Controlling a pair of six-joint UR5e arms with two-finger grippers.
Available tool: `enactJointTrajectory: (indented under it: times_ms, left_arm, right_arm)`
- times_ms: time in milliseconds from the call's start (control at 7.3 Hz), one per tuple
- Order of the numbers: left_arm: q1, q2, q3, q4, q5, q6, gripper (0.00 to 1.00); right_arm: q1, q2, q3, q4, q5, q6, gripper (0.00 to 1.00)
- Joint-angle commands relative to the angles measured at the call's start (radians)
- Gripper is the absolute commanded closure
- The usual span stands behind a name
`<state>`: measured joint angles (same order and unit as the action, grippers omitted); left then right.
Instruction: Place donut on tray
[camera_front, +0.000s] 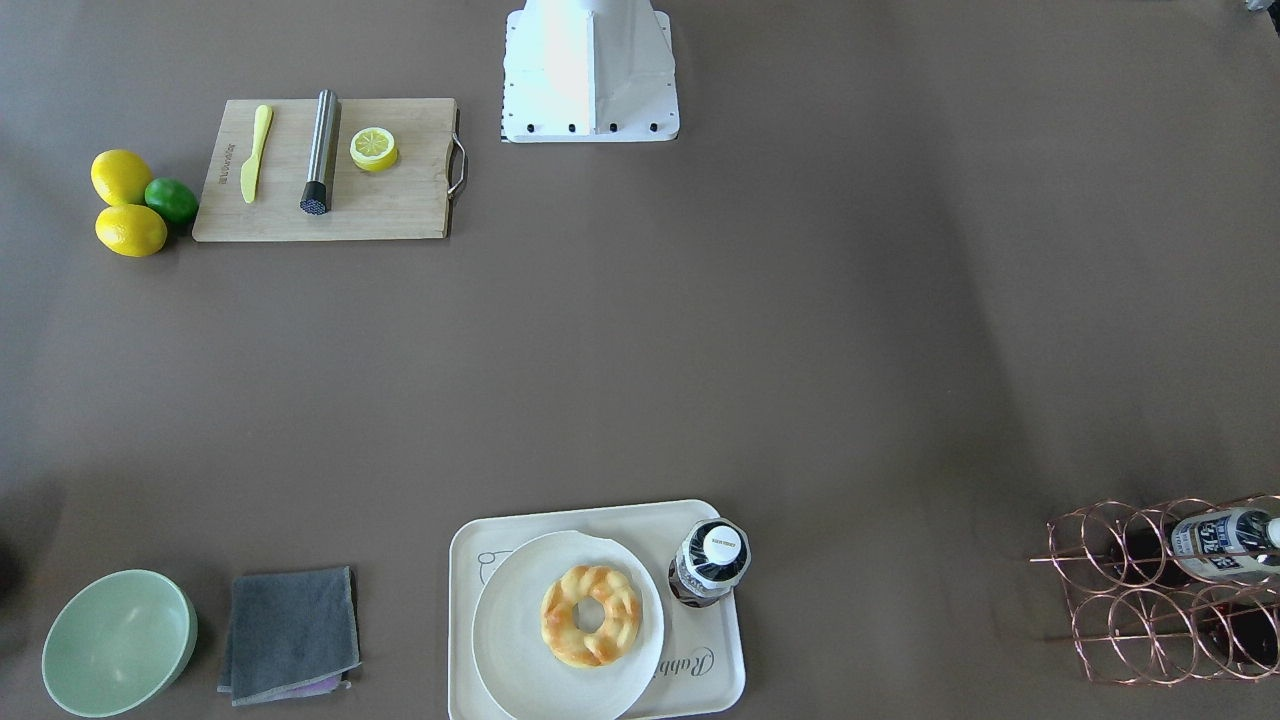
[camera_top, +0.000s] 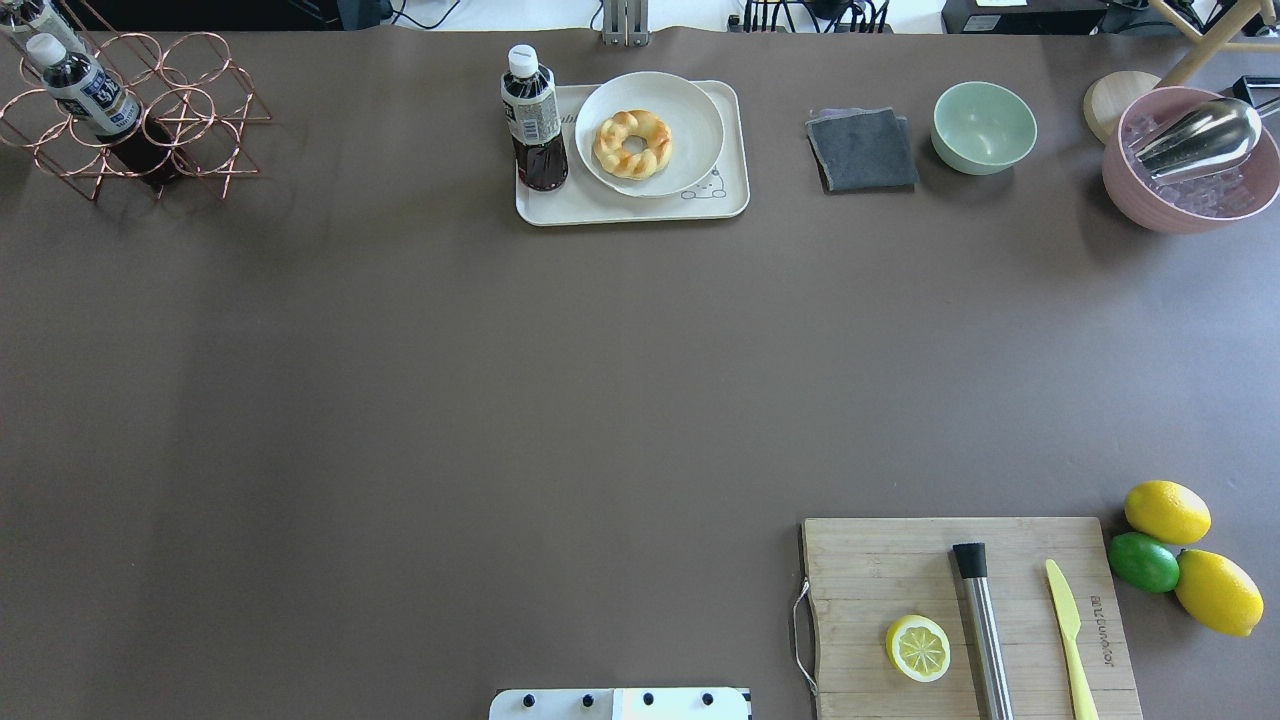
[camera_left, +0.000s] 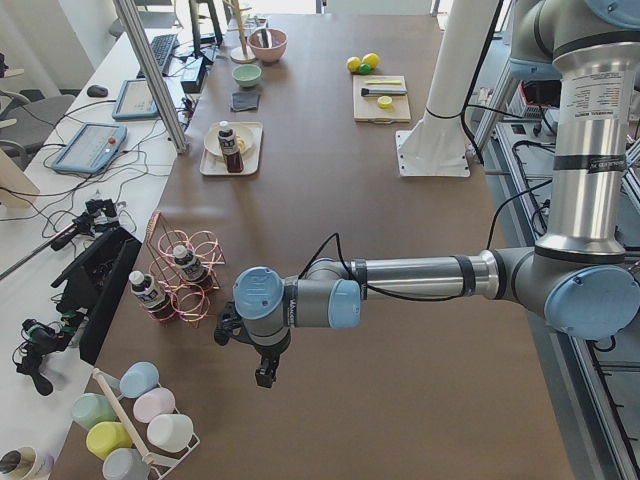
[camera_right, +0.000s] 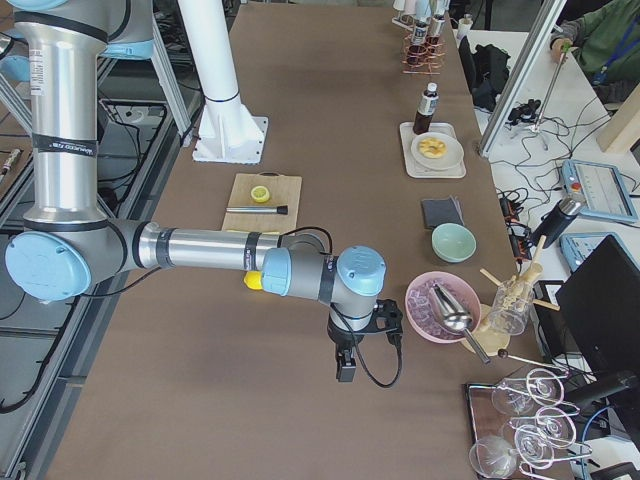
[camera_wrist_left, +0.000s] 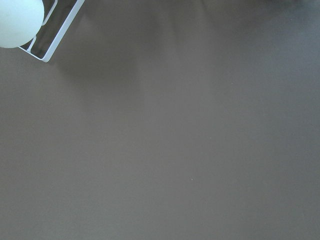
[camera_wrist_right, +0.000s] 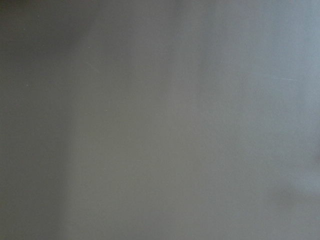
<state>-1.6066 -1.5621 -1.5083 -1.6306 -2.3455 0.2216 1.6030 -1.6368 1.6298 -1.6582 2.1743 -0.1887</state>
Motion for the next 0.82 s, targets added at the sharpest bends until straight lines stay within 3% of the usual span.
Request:
enactJointTrajectory:
  times_ms: [0,685]
  left_arm:
    - [-0.001,0.001,0.0,0.0,0.0,0.001,0.01]
    - [-0.001,0.005,-0.007,-0.002,-0.002,0.005,0.01]
  right_arm:
    - [0.0,0.002,-0.001,0.0,-0.002,0.0,0.0]
    - [0.0,0.0,-0.001,0.0,-0.002,-0.002,0.0]
